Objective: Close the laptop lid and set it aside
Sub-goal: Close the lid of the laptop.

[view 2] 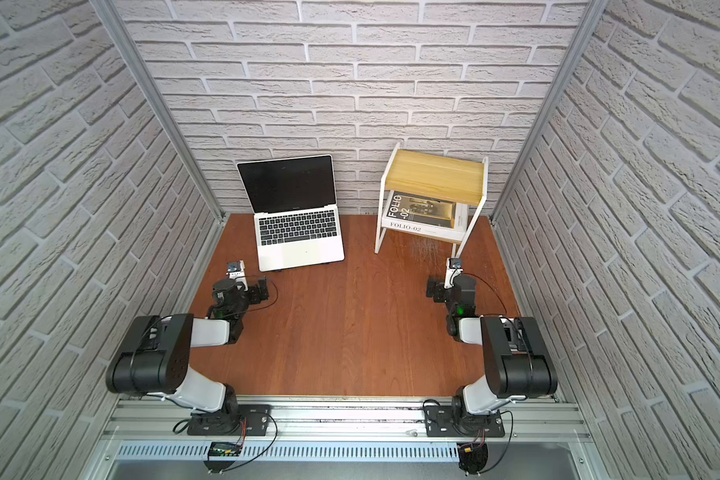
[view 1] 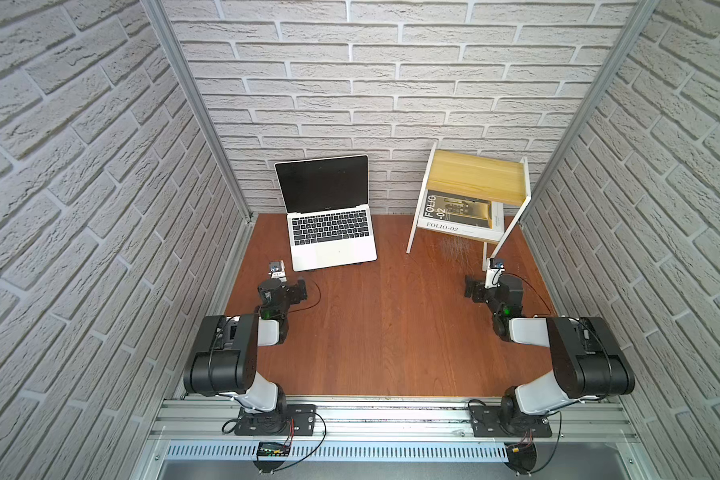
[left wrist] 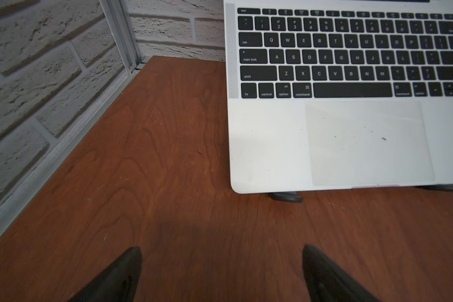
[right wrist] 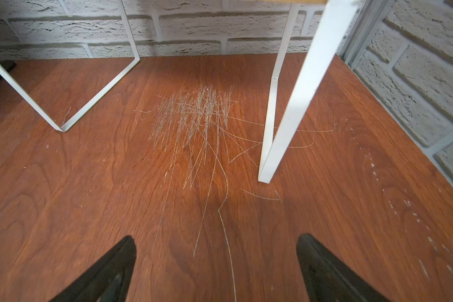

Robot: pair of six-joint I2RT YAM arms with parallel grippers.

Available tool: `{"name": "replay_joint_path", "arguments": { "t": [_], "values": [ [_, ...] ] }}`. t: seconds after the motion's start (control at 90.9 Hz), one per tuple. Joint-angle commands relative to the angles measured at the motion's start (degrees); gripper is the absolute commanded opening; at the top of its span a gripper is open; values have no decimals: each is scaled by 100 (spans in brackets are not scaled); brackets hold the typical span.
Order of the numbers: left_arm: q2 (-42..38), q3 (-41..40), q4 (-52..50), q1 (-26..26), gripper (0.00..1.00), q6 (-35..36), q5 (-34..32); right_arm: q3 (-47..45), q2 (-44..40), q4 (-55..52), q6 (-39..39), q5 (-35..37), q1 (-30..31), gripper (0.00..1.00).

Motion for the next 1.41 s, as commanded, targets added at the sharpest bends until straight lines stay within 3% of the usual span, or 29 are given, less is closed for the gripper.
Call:
{"name": "replay_joint_path", "arguments": {
  "t": [0.0, 0.407, 0.517, 0.572, 0.649, 0.737, 0.88, 0.957, 1.012, 1.144, 1.254, 1.32, 1.397],
  "values": [
    [34, 80, 111, 106, 98, -60, 179, 32, 4, 95, 38, -65, -28, 99],
    [33, 101, 73, 68, 98, -34, 107, 43, 15, 91, 49, -80, -31, 99],
    [-314, 447, -592, 34, 98, -202, -424, 79, -89, -12, 178, 144, -58, 99],
    [-766, 924, -1877, 41, 98, -298, -667, 302, -390, -700, 216, 158, -51, 99],
    [-1386, 1343, -2901, 43, 98, -309, -791, 1057, -1142, -2723, 799, 337, -67, 99],
    [-2343, 1673, -3681, 46, 96, -290, -609, 1579, -1751, -4025, 1286, -501, -68, 100],
    [-3171, 2375, -4310, 79, 93, -116, 349, 1131, -2855, -3778, 2004, -2143, 263, 86],
    [-2920, 3347, -4918, 75, 94, 68, 1215, 1081, -3428, -3902, 1520, -2184, 1207, 87],
    [-2507, 4214, -5388, 62, 93, 175, 1800, 1276, -3597, -4269, 1060, -1767, 2132, 87],
    [-1201, 6535, -6409, -149, 94, 694, 2921, 1946, -3047, -4733, 241, -832, 3851, 88],
    [233, 8940, -8148, -381, 95, 1793, 3861, 2422, -2084, -4456, 137, -564, 4480, 88],
    [1272, 10715, -9136, -446, 95, 2418, 4017, 2791, -1466, -4392, 29, -427, 4790, 88],
    [2351, 12561, -9927, -412, 95, 2649, 4096, 3251, -888, -4285, 31, -338, 5013, 89]
  ]
}}
